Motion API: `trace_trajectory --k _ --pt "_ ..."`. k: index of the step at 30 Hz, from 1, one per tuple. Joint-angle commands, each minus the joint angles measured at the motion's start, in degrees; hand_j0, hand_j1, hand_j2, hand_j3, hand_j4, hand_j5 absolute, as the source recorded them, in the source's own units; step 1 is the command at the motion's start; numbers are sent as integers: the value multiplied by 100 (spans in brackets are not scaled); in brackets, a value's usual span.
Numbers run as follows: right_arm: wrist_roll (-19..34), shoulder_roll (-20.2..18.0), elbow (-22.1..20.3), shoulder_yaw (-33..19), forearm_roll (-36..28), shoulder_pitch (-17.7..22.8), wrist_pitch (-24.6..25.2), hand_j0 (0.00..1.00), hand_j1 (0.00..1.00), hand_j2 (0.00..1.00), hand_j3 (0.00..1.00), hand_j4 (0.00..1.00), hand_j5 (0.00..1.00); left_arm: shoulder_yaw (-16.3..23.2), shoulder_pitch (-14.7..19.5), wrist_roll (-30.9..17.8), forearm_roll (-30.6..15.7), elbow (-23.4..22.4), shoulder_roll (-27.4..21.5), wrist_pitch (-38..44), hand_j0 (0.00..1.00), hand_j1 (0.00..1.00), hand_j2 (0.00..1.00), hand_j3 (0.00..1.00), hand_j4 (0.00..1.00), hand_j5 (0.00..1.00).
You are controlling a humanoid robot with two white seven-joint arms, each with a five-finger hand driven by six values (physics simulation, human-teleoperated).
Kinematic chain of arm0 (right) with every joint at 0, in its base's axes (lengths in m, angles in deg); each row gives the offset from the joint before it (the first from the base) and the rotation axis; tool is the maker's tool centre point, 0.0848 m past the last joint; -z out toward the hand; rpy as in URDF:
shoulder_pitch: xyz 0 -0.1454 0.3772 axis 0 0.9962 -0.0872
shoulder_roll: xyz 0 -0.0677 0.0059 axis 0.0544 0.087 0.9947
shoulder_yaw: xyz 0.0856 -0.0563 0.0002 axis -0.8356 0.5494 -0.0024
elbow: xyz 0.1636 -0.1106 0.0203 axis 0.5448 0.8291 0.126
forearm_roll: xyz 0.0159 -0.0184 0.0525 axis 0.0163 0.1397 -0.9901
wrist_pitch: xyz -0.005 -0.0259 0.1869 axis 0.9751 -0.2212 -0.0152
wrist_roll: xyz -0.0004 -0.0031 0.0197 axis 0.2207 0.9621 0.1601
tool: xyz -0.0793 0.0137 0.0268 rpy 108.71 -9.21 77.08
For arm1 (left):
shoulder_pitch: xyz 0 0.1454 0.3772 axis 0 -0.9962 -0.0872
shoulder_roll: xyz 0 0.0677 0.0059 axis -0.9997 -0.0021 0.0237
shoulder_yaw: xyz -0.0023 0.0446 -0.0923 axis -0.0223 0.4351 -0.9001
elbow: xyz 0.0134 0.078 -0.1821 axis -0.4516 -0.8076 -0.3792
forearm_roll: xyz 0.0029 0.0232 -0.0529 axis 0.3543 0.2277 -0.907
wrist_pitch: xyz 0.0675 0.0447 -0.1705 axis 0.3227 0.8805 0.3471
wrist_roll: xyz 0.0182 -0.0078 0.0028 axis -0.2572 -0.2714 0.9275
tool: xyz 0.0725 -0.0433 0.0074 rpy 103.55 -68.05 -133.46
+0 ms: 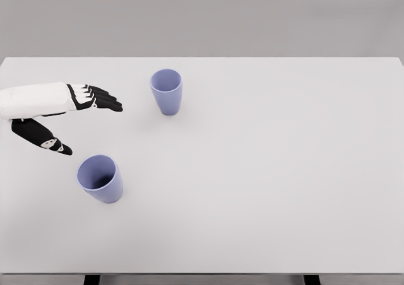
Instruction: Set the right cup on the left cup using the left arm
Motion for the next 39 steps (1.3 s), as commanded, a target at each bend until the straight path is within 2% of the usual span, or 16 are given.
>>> trace_trajectory --k 1,13,14,16,17,19,20,24,26,28,31,33,36,39 --pt "9 0 4 -39 -6 0 -1 100 100 100 100 100 100 -5 0 2 -43 -7 1 16 100 100 100 100 100 100" --pt "0 0 4 5 3 0 -1 100 100 100 100 100 100 -14 44 2 36 -86 89 16 100 100 100 100 100 100" --pt "0 0 3 5 3 0 -1 100 100 100 100 100 100 -14 96 2 62 -279 255 16 100 100 100 100 100 100" --pt "0 0 4 -4 3 0 -1 100 100 100 100 100 100 47 439 2 519 -973 976 16 100 100 100 100 100 100" --pt "0 0 4 5 3 0 -1 100 100 100 100 100 100 267 571 2 607 -1176 1231 16 100 100 100 100 100 100" --pt "0 0 4 5 3 9 -1 100 100 100 100 100 100 566 966 2 590 -1378 1319 16 100 100 100 100 100 100" --pt "0 0 -5 5 3 0 -1 100 100 100 100 100 100 645 1116 2 590 -1553 1512 16 100 100 100 100 100 100" --pt "0 0 4 5 3 0 -1 100 100 100 100 100 100 1111 1731 2 625 -2801 2294 16 100 100 100 100 100 100" --pt "0 0 4 5 3 0 -1 100 100 100 100 100 100 1278 1854 2 704 -3197 2664 16 100 100 100 100 100 100" --pt "0 0 4 5 3 0 -1 100 100 100 100 100 100 1348 1933 2 1003 -3584 3103 16 100 100 100 100 100 100" --pt "0 0 3 5 3 0 -1 100 100 100 100 100 100 1357 1977 2 1108 -3681 3279 16 100 100 100 100 100 100" --pt "0 0 4 5 3 0 -1 100 100 100 100 100 100 1357 2048 2 1275 -3997 3464 16 100 100 100 100 100 100" --pt "0 0 4 5 3 0 -1 100 100 100 100 100 100 1357 2118 2 1354 -4102 3508 16 100 100 100 100 100 100" --pt "0 0 -5 5 3 0 -1 100 100 100 100 100 100 1357 2197 2 1513 -4471 3736 16 100 100 100 100 100 100"
